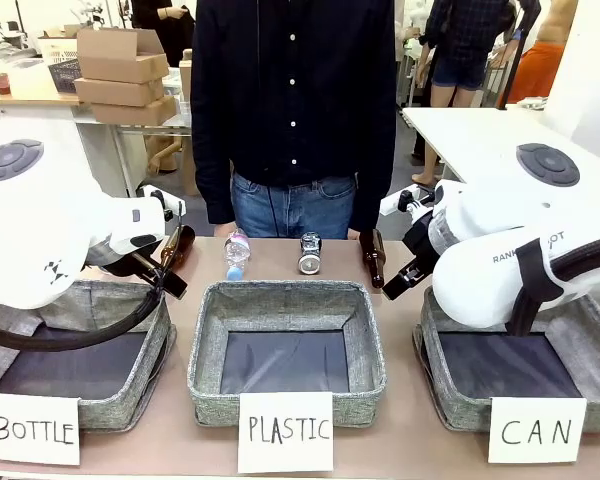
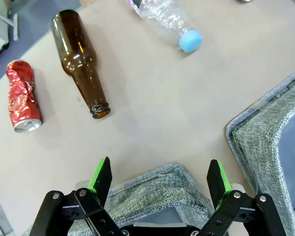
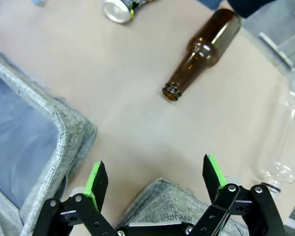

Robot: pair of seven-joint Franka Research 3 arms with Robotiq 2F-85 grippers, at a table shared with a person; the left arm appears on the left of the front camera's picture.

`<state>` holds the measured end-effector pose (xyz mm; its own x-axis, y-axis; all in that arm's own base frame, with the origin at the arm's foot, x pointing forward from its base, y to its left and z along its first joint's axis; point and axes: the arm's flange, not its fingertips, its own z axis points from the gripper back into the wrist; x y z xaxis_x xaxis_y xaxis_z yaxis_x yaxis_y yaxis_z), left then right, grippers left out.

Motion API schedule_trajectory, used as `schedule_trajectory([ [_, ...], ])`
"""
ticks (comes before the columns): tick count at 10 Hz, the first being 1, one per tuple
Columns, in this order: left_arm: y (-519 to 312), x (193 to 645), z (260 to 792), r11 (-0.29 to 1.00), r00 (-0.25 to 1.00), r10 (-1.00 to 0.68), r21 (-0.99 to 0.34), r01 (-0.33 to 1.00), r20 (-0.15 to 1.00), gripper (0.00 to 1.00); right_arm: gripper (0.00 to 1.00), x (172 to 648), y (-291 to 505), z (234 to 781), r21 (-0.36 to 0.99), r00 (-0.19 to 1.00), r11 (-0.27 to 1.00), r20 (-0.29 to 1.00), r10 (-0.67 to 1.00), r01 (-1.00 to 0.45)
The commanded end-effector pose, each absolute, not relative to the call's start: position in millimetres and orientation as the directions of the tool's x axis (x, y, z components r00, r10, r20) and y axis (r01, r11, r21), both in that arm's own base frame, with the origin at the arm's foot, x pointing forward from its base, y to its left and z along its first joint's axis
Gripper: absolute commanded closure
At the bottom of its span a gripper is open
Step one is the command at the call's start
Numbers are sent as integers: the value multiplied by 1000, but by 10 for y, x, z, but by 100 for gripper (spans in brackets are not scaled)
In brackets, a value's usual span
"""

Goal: Sort the can waste into the basket.
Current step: Pick up the can waste from the table and place it in the right Fabric basket.

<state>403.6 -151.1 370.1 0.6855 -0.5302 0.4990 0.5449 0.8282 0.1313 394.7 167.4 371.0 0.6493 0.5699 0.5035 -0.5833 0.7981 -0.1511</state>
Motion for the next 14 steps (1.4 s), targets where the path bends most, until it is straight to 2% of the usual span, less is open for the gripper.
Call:
schedule_trajectory([
  [1, -1512, 4036, 3701, 828, 685, -530, 131, 545, 499, 0, 0, 3948, 1673, 3711, -151, 649, 798, 504, 569, -583],
  [5, -1511, 4036, 3701, 828, 686, -530, 131, 545, 499, 0, 0, 3947, 1674, 3710, -151, 649, 798, 504, 570, -583],
  [6, -1518, 3842, 4098, 811, 636, -549, 162, 562, 542, 0, 0, 3846, 1599, 4066, -218, 604, 793, 543, 583, -568],
  [7, -1482, 3515, 4525, 793, 574, -553, 170, 585, 604, 0, 0, 3617, 1461, 4527, -233, 547, 772, 588, 596, -591],
  [8, -1449, 3123, 4830, 773, 511, -568, 206, 600, 645, 0, 0, 3335, 1302, 4883, -247, 533, 754, 576, 619, -609],
  [9, -1414, 2659, 5034, 761, 453, -588, 270, 590, 670, 0, 0, 2900, 1131, 5197, -256, 479, 724, 603, 638, -641],
  [10, -1326, 2309, 5053, 738, 420, -611, 290, 609, 671, 0, 0, 2464, 992, 5310, -332, 458, 698, 567, 685, -634],
  [11, -1275, 2184, 4880, 755, 453, -629, 356, 551, 632, 0, 0, 2140, 916, 5247, -435, 435, 696, 559, 706, -572],
  [12, -1720, 3241, 5448, 764, 453, -581, 261, 590, 676, 0, 0, 3275, 1366, 5393, -274, 498, 749, 605, 622, -603],
  [13, -1720, 3241, 5448, 764, 453, -581, 261, 590, 676, 0, 0, 2931, 1245, 5735, -336, 468, 729, 593, 656, -596],
  [14, -1688, 2894, 5756, 751, 426, -609, 312, 582, 669, 0, 0, 3060, 1411, 5614, -285, 468, 680, 546, 695, -676],
])
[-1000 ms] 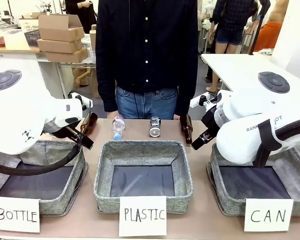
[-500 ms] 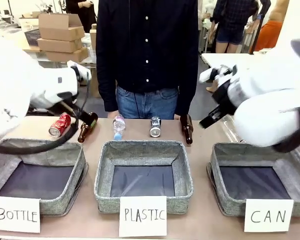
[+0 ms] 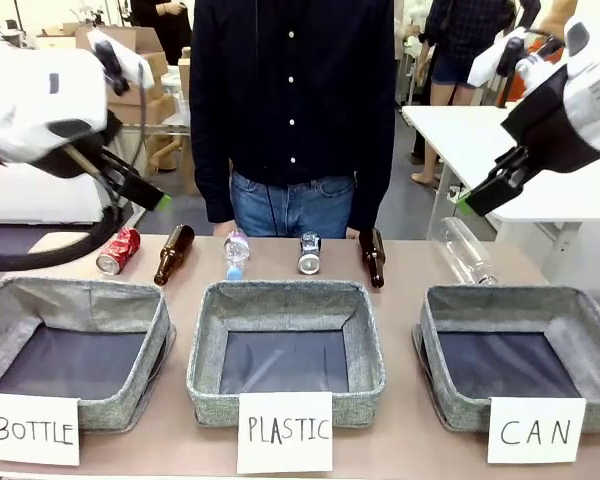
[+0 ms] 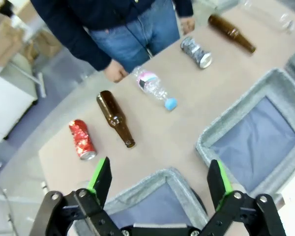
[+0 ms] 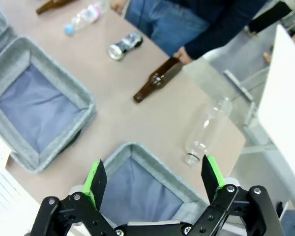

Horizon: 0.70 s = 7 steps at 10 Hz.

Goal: Sort the can waste into the basket.
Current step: Pick up the can waste from the table and place it in the right Fabric basket.

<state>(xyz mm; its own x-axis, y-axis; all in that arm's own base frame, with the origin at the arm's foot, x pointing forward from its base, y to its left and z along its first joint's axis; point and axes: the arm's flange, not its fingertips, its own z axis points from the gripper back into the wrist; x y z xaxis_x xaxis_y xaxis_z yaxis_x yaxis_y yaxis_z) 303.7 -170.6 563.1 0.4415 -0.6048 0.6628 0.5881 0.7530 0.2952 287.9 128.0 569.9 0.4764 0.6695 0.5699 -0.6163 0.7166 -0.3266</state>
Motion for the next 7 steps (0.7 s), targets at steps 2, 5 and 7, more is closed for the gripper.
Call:
schedule_trajectory([
  [2, -1259, 2828, 5965, 674, 482, -387, -116, 730, 786, 0, 0, 3020, 1111, 5718, 122, 637, 790, 670, 381, -601],
  [5, -239, 2718, 5712, 568, 539, -3, -442, 694, 842, 0, 0, 2957, 205, 5614, 659, 750, 498, 661, -28, -563],
  [7, 255, 2681, 5368, 509, 581, 201, -591, 626, 788, 0, 0, 2879, -286, 5544, 811, 767, 397, 560, -314, -429],
])
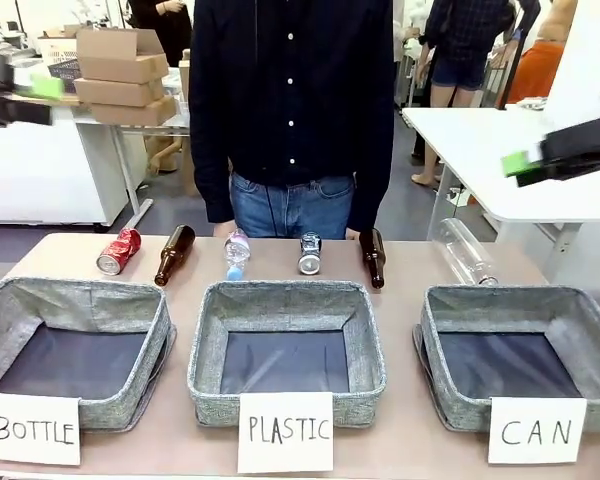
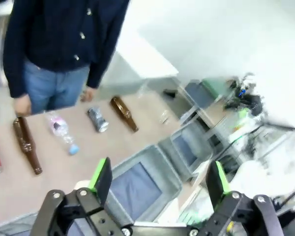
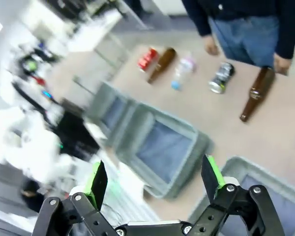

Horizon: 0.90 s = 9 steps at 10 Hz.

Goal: Sort the can waste into the basket.
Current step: Pick up the can waste from the table and place it in the right Fabric basket.

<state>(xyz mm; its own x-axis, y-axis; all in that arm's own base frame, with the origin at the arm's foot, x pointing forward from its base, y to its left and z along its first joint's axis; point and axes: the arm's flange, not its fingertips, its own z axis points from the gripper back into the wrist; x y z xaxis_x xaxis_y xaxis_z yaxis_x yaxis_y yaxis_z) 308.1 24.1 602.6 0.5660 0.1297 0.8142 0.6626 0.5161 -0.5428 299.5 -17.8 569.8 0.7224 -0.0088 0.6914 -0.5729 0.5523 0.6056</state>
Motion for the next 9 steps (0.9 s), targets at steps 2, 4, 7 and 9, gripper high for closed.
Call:
schedule_trajectory([
  [2, 363, 2684, 5175, 484, 593, 256, -633, 604, 763, 0, 0, 2708, -565, 5468, 832, 710, 411, 541, -452, -373],
  [4, 206, 2914, 5117, 485, 660, 208, -662, 572, 722, 0, 0, 2946, -714, 5699, 789, 755, 429, 584, -298, -441],
  [7, 794, 3181, 5710, 474, 612, 276, -659, 584, 741, 0, 0, 2946, -714, 5699, 789, 755, 429, 584, -298, -441],
  [9, 794, 3181, 5710, 474, 612, 276, -659, 584, 741, 0, 0, 2946, -714, 5699, 789, 755, 429, 584, -298, -441],
])
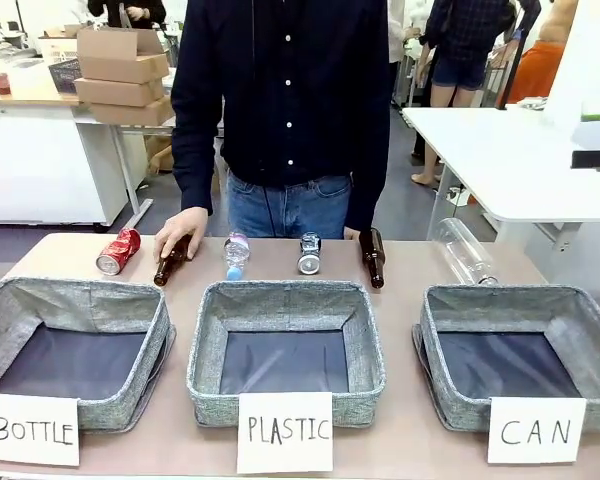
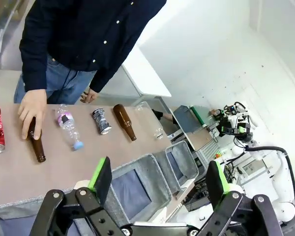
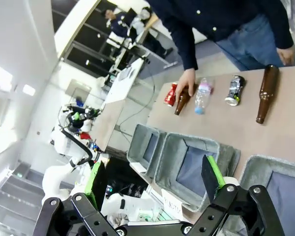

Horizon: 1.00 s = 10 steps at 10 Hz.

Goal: Sort the can waste into the basket.
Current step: Pick up the can waste from the table and place it in the right Fabric basket.

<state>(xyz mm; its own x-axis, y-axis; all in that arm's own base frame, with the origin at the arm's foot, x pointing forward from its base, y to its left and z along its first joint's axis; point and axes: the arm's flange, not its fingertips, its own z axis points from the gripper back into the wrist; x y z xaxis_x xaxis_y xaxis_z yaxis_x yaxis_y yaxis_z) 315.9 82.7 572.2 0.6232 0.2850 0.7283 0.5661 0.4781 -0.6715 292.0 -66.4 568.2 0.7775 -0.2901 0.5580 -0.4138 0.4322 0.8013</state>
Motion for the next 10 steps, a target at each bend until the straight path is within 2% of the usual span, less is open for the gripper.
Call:
schedule_trajectory([
  [1, 794, 3181, 5710, 474, 612, 276, -659, 584, 741, 0, 0, 2946, -714, 5699, 789, 755, 429, 584, -298, -441],
  [7, 794, 3181, 5710, 474, 612, 276, -659, 584, 741, 0, 0, 2901, -723, 5686, 802, 773, 434, 558, -301, -410],
  [8, 794, 3181, 5710, 474, 612, 276, -659, 584, 741, 0, 0, 3052, -497, 5765, 754, 777, 566, 560, -287, -334],
  [10, 794, 3181, 5710, 474, 612, 276, -659, 584, 741, 0, 0, 3451, 47, 5845, 605, 778, 735, 604, -173, -307],
])
